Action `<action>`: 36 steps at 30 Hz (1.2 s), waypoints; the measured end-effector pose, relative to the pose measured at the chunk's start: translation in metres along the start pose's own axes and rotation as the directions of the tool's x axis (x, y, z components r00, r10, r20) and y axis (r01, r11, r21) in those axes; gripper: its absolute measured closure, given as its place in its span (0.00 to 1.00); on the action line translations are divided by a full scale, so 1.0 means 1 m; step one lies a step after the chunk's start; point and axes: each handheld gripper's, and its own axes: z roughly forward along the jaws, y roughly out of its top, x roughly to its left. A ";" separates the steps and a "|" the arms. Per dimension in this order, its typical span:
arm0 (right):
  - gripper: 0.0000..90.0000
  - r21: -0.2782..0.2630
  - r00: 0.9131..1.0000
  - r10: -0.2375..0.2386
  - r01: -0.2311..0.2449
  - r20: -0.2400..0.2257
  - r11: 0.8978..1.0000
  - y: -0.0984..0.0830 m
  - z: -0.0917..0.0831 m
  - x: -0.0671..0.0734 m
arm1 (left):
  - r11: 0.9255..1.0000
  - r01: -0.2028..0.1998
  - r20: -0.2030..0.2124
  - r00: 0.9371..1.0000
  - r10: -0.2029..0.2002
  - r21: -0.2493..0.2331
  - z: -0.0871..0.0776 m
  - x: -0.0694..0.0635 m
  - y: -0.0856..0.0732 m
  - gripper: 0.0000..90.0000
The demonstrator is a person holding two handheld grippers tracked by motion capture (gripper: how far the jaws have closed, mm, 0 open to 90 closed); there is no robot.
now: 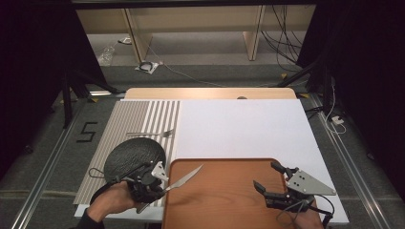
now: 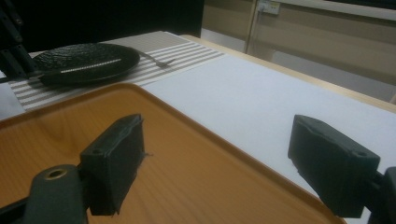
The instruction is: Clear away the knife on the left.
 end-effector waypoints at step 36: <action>0.21 -0.016 1.000 0.011 -0.011 0.009 1.000 0.000 -0.004 -0.002 | 0.988 -0.132 0.114 0.986 0.122 0.081 0.037 -0.054 0.051 0.89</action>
